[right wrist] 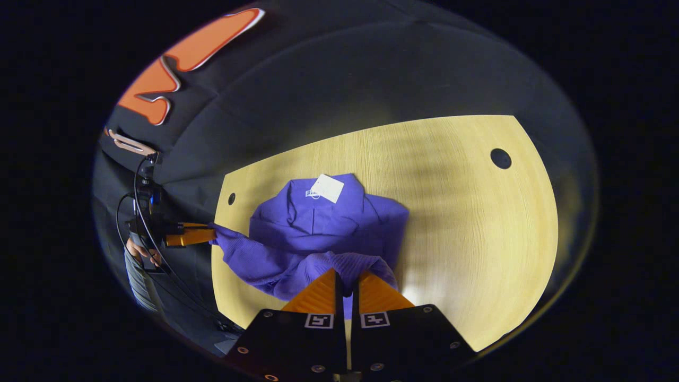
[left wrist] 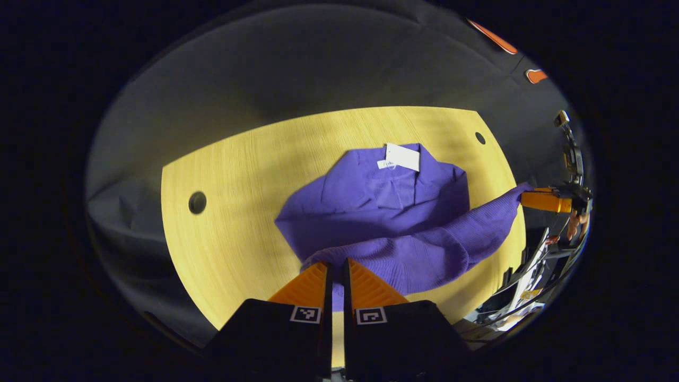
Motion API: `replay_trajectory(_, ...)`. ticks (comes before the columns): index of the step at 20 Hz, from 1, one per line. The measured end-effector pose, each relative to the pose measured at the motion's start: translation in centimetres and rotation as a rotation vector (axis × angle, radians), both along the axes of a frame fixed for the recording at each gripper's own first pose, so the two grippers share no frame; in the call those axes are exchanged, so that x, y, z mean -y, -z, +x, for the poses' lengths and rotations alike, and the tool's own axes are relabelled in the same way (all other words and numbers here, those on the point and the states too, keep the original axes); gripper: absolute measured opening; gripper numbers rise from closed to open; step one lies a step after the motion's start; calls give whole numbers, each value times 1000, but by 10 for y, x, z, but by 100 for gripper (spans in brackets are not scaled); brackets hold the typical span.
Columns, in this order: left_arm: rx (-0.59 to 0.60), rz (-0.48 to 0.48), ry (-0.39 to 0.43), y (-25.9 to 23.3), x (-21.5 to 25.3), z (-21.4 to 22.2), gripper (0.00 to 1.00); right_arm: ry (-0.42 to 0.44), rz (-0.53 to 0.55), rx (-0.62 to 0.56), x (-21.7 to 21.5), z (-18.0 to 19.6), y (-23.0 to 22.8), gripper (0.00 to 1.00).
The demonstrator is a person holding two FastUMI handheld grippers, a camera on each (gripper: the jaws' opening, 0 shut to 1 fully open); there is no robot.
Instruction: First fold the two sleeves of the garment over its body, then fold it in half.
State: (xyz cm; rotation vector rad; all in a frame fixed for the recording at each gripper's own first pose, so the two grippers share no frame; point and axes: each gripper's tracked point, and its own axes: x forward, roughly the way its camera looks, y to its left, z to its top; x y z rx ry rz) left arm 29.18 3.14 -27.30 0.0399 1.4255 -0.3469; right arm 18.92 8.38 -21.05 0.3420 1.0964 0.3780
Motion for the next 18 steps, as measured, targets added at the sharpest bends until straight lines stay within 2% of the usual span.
replay_trajectory(4, 119, 53, -179, 26, -13, 67, 10, 133, 51, 21, -3, 63, 9, 4)
replay_trajectory(6, 171, 82, -237, 32, -20, 73, 10, 198, 79, 28, 1, 76, 10, 5)
replay_trajectory(8, 221, 69, -284, 34, -17, 79, 12, 217, 84, 49, 1, 87, 12, 7)
replay_trajectory(12, 335, 45, -333, 23, -15, 92, 17, 302, 96, 110, 14, 108, 5, 18)
replay_trajectory(16, 451, 59, -337, 0, -20, 100, 23, 328, 84, 161, 33, 104, -9, 23)
replay_trajectory(17, 473, 66, -342, -9, -27, 99, 22, 329, 86, 183, 35, 103, -16, 25)
replay_trajectory(18, 491, 54, -347, -14, -28, 98, 26, 331, 80, 200, 39, 99, -22, 27)
